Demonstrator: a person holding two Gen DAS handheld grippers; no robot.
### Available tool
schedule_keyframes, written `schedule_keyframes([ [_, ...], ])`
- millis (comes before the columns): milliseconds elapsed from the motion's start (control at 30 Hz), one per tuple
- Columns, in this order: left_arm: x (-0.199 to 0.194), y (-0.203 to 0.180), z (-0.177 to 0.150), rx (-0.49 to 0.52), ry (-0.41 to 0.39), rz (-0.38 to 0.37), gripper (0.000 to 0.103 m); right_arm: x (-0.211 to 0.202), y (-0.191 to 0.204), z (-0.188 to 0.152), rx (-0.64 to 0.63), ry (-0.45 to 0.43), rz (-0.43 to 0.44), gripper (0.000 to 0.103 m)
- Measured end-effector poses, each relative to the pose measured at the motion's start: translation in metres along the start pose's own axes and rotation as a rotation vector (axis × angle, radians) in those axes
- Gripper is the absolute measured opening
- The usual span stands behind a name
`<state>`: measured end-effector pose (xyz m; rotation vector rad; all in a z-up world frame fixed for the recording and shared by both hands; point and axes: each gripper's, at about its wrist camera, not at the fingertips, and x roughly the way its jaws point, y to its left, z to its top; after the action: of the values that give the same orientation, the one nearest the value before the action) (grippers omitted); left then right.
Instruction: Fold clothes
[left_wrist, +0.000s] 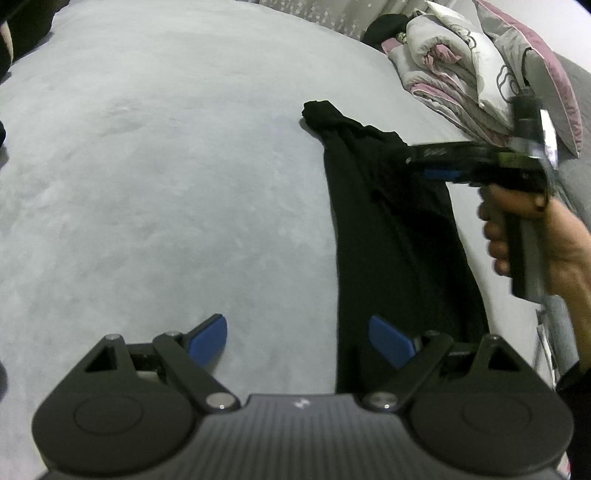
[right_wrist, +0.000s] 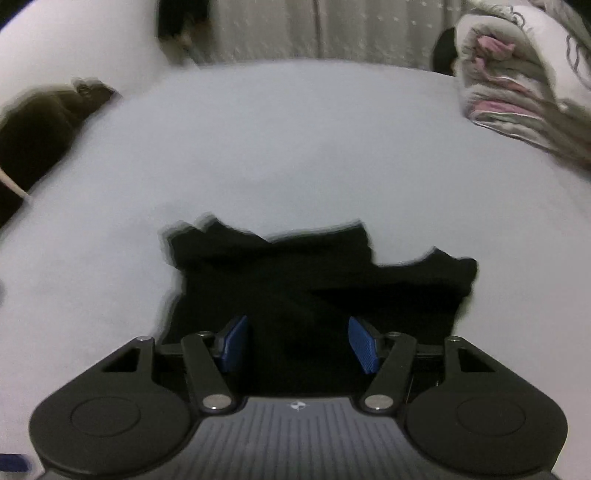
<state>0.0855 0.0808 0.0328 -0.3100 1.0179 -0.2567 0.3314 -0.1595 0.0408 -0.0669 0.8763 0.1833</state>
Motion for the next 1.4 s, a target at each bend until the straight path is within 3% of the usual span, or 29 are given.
schedule_keyframes([
  [33,0.000,0.001,0.000,-0.002,0.001,0.000,0.088,0.002,-0.001,0.000,0.012,-0.008,0.015,0.012],
  [67,0.000,0.001,0.001,-0.004,0.001,-0.002,0.088,0.003,-0.003,-0.001,0.025,-0.017,0.030,0.005],
  [267,-0.001,0.000,0.001,0.001,-0.005,-0.005,0.088,-0.042,-0.013,-0.005,0.115,-0.284,0.087,0.006],
  [433,0.002,-0.001,0.001,0.007,-0.004,0.012,0.088,-0.013,0.008,-0.004,0.052,-0.175,0.038,0.010],
  [567,0.001,0.000,0.001,0.009,-0.008,0.012,0.088,-0.015,0.003,-0.004,0.104,-0.199,0.082,0.015],
  [633,0.002,0.001,0.000,0.007,-0.007,0.012,0.088,-0.031,-0.015,-0.001,0.208,-0.263,0.137,0.035],
  [767,0.001,-0.002,0.000,0.014,-0.008,0.007,0.088,-0.046,-0.008,0.003,0.011,-0.196,0.064,0.038],
  [833,0.001,-0.002,0.000,0.018,-0.009,0.008,0.088,-0.047,0.001,-0.004,-0.079,-0.161,0.068,0.038],
  [967,0.003,-0.003,-0.001,0.022,-0.005,0.015,0.088,-0.030,0.018,-0.007,-0.175,-0.104,0.028,0.040],
  [1033,0.004,-0.004,-0.001,0.028,-0.003,0.015,0.088,-0.013,0.028,-0.005,-0.220,-0.061,-0.001,0.051],
  [1067,0.004,-0.003,-0.001,0.030,-0.003,0.015,0.088,-0.005,0.031,-0.005,-0.236,-0.047,-0.018,0.051],
  [1100,0.004,-0.003,-0.001,0.032,-0.003,0.015,0.088,-0.001,0.031,-0.004,-0.235,-0.045,-0.021,0.045],
  [1133,0.004,-0.003,-0.001,0.034,-0.002,0.014,0.088,0.003,0.031,-0.004,-0.235,-0.043,-0.024,0.008],
  [1167,0.004,-0.003,-0.001,0.031,-0.002,0.013,0.088,0.007,0.031,-0.003,-0.232,-0.043,-0.026,0.006],
  [1300,0.002,-0.002,0.000,0.025,-0.006,0.005,0.088,-0.026,0.011,0.005,-0.016,-0.218,0.042,0.006],
  [1400,0.004,-0.004,-0.003,0.032,-0.002,0.013,0.088,-0.036,-0.001,0.009,0.067,-0.258,0.063,0.006],
])
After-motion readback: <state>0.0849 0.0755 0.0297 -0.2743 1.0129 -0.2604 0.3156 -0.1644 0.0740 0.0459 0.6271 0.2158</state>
